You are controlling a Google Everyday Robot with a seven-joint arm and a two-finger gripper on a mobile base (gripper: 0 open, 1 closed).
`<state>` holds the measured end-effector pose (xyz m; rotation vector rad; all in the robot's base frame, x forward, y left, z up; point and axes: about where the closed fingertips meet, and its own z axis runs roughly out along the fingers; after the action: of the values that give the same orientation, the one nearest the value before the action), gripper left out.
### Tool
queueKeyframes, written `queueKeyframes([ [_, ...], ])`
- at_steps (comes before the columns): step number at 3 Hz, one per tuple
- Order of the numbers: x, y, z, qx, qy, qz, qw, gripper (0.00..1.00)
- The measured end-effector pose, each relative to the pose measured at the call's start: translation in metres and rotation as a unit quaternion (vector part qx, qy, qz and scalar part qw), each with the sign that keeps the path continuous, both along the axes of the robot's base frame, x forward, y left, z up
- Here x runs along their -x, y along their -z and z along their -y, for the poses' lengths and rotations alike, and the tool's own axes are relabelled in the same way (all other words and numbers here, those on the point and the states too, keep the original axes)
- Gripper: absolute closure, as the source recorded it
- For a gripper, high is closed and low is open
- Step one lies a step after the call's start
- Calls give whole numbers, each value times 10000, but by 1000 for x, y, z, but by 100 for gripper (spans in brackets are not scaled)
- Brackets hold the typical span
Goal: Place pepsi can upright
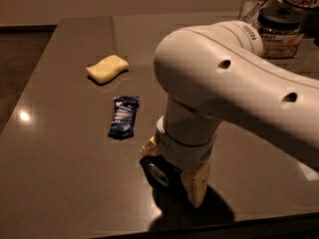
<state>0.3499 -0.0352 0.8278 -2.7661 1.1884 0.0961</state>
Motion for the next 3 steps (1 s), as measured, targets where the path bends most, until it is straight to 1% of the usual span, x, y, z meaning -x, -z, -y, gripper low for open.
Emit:
queueKeyframes([
  [1,-9,-7,0,-27,164,-54,9998,42],
  [2,-16,-24,-1,-169,400,-94,9990,65],
  [3,-28,-55,-4,-642,1019,-434,9918,96],
])
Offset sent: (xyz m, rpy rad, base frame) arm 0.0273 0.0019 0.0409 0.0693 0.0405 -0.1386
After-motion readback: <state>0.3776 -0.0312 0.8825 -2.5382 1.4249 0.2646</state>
